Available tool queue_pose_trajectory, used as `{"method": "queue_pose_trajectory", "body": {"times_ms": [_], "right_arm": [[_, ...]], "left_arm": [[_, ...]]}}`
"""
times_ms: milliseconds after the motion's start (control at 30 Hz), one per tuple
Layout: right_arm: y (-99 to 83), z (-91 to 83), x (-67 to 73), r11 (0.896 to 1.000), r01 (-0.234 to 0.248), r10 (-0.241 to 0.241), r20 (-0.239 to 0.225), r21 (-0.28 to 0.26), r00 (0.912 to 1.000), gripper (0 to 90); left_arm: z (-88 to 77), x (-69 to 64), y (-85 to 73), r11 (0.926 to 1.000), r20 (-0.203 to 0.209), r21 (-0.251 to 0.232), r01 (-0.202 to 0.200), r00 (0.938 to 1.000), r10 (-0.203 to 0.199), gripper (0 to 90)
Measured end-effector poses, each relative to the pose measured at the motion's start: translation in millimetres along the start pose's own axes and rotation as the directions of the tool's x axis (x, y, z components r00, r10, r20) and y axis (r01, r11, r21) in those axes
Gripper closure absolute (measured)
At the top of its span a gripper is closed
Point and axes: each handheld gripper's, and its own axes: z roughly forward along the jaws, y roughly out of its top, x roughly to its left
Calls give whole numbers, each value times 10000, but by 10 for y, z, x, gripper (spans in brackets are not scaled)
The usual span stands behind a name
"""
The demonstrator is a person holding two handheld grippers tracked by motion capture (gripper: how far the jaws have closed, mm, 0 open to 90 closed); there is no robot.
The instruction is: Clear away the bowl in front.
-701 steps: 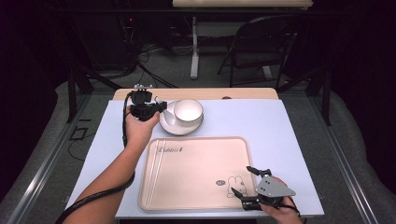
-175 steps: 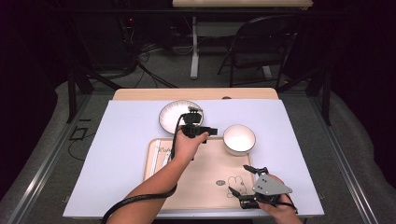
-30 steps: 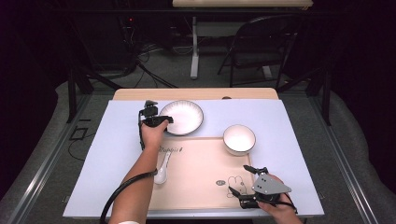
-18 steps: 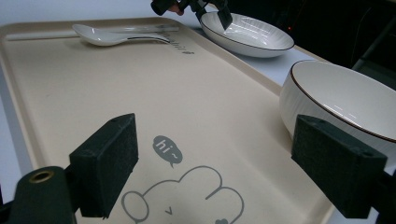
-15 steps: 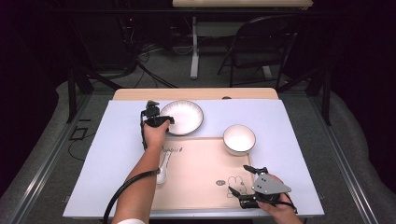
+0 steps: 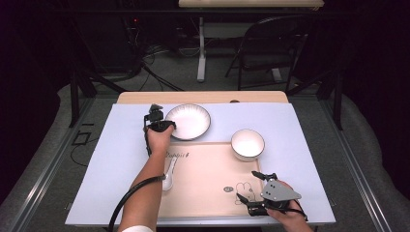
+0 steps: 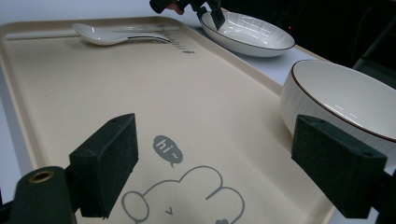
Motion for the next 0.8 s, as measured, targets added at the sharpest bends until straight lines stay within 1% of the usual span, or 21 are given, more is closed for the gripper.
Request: {"method": "queue_pose_trajectory", "body": {"times_ms": [133,267,367,433,533,667,800], "right_arm": [[0,0,-1,10000,-5,5,3,6,10000,141],[0,-1,-1,10000,21,-21,10,-3,10000,142],[0,0,-1,10000,12,-12,13,8,10000,141],[0,0,-1,10000,14,-14,14,8,10000,142],[-1,1,-2,10000,-12,12,6,13,10000,141],[-1,1,-3,10000,3,-3,6,9,10000,142],[-1,1,-1,10000,-17,17,3,8,10000,142]], "left_arm": [[0,-9,6,10000,-106,47,-1,9999,1,624],[-3,14,14,10000,-25,38,50,10000,-50,645],[-8,31,20,9997,75,62,233,9997,-234,667],[-10,46,19,9991,151,13,422,9990,-422,684],[-13,57,21,9989,203,23,465,9987,-465,696],[-22,75,34,9978,285,76,657,9974,-659,721],[-38,87,48,9944,424,131,1045,9936,-1049,748]]}}
